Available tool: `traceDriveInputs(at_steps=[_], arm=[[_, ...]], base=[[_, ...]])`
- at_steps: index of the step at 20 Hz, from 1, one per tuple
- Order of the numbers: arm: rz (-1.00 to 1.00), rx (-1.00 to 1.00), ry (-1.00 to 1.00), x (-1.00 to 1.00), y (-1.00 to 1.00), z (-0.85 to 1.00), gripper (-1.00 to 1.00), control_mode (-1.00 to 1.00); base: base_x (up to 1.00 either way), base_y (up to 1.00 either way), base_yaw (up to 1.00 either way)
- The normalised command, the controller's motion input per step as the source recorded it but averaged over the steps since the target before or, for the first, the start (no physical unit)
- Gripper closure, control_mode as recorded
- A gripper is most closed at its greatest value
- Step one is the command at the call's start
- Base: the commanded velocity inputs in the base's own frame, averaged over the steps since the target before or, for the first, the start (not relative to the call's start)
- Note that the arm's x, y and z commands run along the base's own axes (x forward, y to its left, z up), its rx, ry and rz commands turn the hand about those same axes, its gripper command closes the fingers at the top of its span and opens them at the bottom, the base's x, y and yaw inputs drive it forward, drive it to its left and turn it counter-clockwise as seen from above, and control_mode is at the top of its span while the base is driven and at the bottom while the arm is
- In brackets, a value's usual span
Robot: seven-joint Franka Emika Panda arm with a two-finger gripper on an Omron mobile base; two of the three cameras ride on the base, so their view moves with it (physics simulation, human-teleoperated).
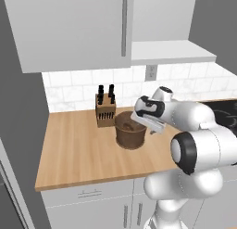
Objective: Open the cabinet, pick up the bread from the cabinet and place it in the basket. Then move the basket to the dining counter.
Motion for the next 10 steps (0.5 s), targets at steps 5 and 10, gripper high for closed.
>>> traceDriveInputs(at_steps=[5,10], arm=[[0.00,0.00,0.07,0.06,0.23,-0.32,1.00,-1.00],[0.00,0.00,0.08,0.00,0.50,-0.48,1.00,-1.00]], base=[[0.00,0.00,0.00],[0.00,0.00,0.00]])
